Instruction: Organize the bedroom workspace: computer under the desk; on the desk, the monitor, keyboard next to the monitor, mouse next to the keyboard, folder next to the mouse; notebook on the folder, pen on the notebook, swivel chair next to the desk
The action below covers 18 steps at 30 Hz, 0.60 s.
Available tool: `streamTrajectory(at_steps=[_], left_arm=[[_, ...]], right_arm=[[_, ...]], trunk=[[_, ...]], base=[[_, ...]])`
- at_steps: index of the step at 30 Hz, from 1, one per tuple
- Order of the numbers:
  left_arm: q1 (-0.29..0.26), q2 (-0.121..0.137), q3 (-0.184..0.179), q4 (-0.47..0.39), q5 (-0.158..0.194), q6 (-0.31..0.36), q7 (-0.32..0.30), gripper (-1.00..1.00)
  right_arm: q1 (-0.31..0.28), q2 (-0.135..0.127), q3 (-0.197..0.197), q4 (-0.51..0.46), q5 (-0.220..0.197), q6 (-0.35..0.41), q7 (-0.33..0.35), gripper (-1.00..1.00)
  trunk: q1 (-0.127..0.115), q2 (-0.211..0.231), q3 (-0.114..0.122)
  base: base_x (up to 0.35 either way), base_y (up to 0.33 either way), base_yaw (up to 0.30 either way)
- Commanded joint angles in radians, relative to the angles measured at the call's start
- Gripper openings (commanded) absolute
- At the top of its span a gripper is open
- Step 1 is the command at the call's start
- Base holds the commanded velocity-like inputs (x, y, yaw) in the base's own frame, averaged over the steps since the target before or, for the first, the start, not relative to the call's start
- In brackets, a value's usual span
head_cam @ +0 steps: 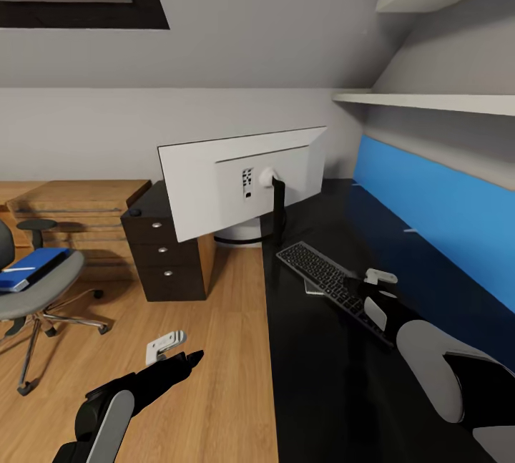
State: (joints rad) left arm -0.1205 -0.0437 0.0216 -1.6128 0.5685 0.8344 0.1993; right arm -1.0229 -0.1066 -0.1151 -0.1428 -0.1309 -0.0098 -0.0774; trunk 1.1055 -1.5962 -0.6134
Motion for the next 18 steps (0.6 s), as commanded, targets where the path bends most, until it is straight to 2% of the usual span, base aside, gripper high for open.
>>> streamTrajectory(at_steps=[1,15,18], left_arm=[[-0.001,-0.001,0.001,-0.001,0.011,0.005,0.008,1.0],[-0.001,-0.001,0.001,-0.001,0.011,0.005,0.008,1.0],[-0.001,-0.001,0.001,0.0,0.011,0.005,0.008,1.0]], right_arm=[[-0.001,0.0,0.0,0.0,-0.01,-0.001,-0.001,1.0],[0.0,-0.001,0.0,0.003,-0.009,-0.001,-0.001,1.0],[0.0,0.0,0.0,0.003,-0.009,-0.001,-0.001,1.0]], trunk=[[0.004,-0.008,-0.004],[0.058,-0.106,-0.048],[0.058,-0.106,-0.048]], base=[[0.0,0.0,0.0],[0.0,0.0,0.0],[0.0,0.0,0.0]])
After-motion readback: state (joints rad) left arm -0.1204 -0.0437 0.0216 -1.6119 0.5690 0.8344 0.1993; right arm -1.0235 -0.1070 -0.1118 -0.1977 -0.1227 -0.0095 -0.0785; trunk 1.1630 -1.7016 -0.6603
